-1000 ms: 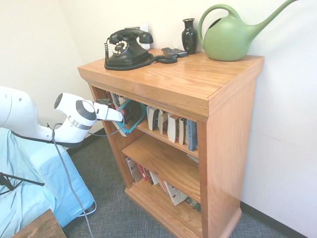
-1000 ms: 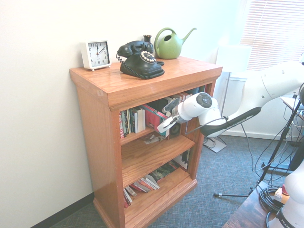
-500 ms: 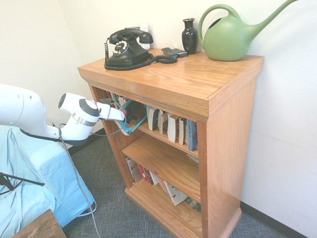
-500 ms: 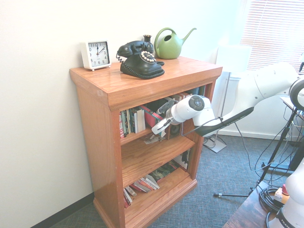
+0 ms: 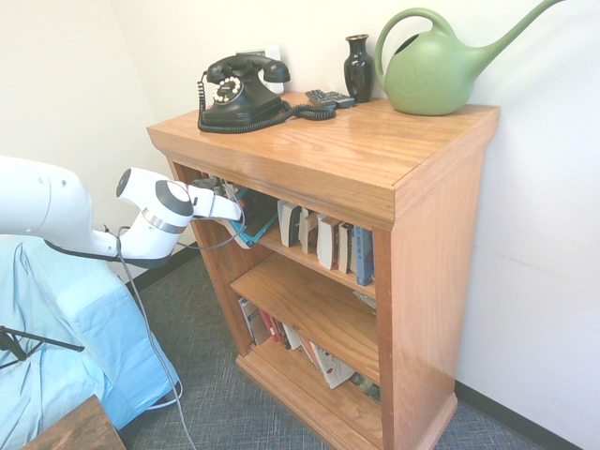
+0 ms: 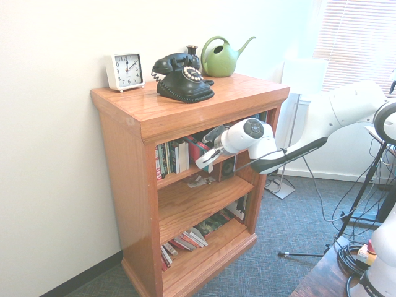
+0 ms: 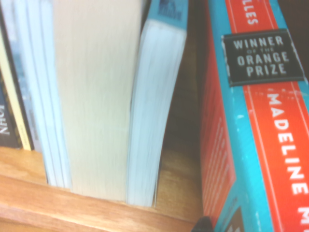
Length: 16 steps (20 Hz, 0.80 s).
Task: Organize the shelf
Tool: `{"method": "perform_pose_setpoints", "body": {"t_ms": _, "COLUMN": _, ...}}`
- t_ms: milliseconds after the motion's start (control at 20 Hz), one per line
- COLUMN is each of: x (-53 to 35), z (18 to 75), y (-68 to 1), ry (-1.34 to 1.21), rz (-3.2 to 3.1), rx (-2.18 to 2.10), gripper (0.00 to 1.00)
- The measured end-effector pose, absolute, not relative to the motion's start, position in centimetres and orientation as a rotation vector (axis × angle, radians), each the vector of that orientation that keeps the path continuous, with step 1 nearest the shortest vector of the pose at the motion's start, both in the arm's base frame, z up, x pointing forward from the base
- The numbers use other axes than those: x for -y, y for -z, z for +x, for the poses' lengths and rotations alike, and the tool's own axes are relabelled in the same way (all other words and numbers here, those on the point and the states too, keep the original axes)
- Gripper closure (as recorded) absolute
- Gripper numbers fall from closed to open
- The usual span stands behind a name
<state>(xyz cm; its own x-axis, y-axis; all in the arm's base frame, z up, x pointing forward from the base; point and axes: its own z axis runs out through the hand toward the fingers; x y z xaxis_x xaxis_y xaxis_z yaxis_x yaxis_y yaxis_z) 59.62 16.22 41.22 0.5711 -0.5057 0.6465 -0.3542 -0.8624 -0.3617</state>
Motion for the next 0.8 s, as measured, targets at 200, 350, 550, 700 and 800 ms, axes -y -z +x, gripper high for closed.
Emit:
{"method": "perform_pose_setpoints", "body": {"t_ms": 200, "x": -16.3, "z": 60.0, "y": -41.4, "ry": 1.171, "rz": -2.611, "rx": -0.726, "gripper": 1.0}}
{"method": "perform_pose_setpoints", "body": {"t_ms": 350, "x": -16.4, "z": 60.4, "y": -41.6, "ry": 1.17, "rz": -2.608, "rx": -0.73, "gripper": 0.0}}
{"method": "perform_pose_setpoints", "body": {"t_ms": 550, "x": -16.5, "z": 60.8, "y": -41.8, "ry": 1.159, "rz": -2.605, "rx": -0.734, "gripper": 0.0}}
{"method": "perform_pose_setpoints", "body": {"t_ms": 700, "x": -16.5, "z": 60.9, "y": -41.9, "ry": 1.145, "rz": -2.608, "rx": -0.739, "gripper": 0.0}}
{"method": "perform_pose_setpoints", "body": {"t_ms": 800, "x": -16.5, "z": 60.9, "y": -41.9, "ry": 1.142, "rz": -2.608, "rx": -0.744, "gripper": 0.0}}
